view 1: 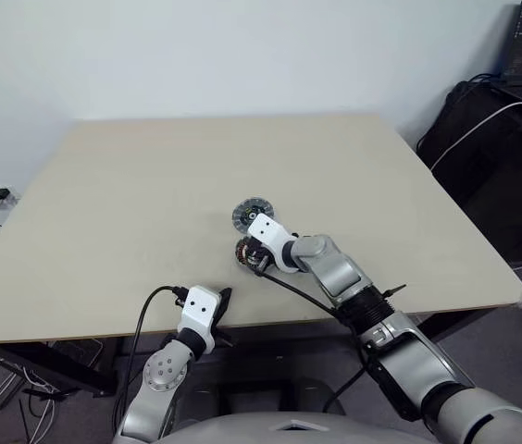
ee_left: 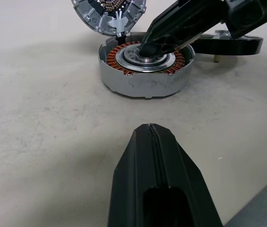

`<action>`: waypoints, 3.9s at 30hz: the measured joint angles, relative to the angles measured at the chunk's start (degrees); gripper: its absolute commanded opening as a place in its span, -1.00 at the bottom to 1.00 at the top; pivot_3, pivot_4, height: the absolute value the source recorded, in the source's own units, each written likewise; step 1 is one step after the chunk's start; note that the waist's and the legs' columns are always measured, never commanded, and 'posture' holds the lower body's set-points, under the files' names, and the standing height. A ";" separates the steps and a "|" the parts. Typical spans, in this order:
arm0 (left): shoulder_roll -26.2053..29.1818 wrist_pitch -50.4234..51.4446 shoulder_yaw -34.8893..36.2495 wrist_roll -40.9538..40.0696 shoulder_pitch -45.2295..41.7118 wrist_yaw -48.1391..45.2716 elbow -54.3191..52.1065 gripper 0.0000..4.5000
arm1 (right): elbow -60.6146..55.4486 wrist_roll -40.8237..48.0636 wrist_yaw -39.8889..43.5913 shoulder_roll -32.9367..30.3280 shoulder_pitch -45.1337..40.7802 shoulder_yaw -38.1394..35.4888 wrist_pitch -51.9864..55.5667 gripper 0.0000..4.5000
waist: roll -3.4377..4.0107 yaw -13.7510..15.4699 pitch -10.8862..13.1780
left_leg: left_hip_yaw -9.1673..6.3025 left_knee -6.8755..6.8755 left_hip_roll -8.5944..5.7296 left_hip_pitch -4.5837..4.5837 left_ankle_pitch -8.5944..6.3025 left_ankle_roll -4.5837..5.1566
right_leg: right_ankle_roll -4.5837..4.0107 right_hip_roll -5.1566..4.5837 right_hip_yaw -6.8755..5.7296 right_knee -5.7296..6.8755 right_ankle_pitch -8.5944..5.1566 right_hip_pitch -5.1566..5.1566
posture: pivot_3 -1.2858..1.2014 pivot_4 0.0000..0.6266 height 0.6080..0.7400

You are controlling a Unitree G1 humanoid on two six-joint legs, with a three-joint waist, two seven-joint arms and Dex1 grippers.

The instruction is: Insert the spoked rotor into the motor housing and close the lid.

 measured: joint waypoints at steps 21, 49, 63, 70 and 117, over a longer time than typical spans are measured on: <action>-0.11 -0.25 -0.03 -0.05 -0.14 -0.51 1.49 -1.00 | 1.65 -0.13 0.87 -1.89 -1.29 -0.54 -0.49 -0.98 | 0.04 0.09 0.03 | -0.03 -0.02 0.00 -0.01 0.00 0.00 | 0.00 -0.02 -0.03 -0.06 0.00 0.02 | 0.03 -1.00 1.00; -0.33 -0.17 0.00 -0.04 0.25 0.05 1.47 -1.00 | -7.03 1.15 1.06 -5.76 3.09 -3.33 -1.50 -0.98 | 0.19 0.50 0.33 | -0.11 -0.07 -0.01 -0.30 -0.04 0.05 | 0.03 0.00 -0.16 -0.34 0.02 -0.07 | 0.03 -1.00 1.00; -0.21 0.60 0.02 -0.64 1.89 -0.52 0.82 -1.00 | -30.01 7.41 -9.02 -10.68 22.25 -25.34 12.15 0.46 | 0.20 0.64 0.43 | -0.35 -0.03 -0.02 -0.62 -0.06 0.07 | 0.05 0.00 -0.39 -0.46 0.02 -0.21 | 0.03 -1.00 1.00; -0.02 1.60 -0.18 -1.27 1.44 -2.02 0.81 -1.00 | -37.29 10.98 -11.72 -6.06 21.99 -24.59 13.63 0.59 | 0.32 0.37 0.49 | -0.41 0.00 -0.01 -0.59 -0.05 0.06 | 0.10 0.04 -0.41 -0.42 0.04 -0.19 | 0.03 -1.00 1.00; -0.20 2.07 0.51 -1.57 1.76 -0.48 0.71 -1.00 | -5.21 7.54 -8.41 1.33 3.42 -7.21 2.62 -0.99 | 0.32 0.01 0.46 | -0.27 0.12 -0.05 -0.53 0.11 0.06 | 0.38 0.31 -0.32 -0.15 0.23 -0.07 | 0.03 -1.00 1.00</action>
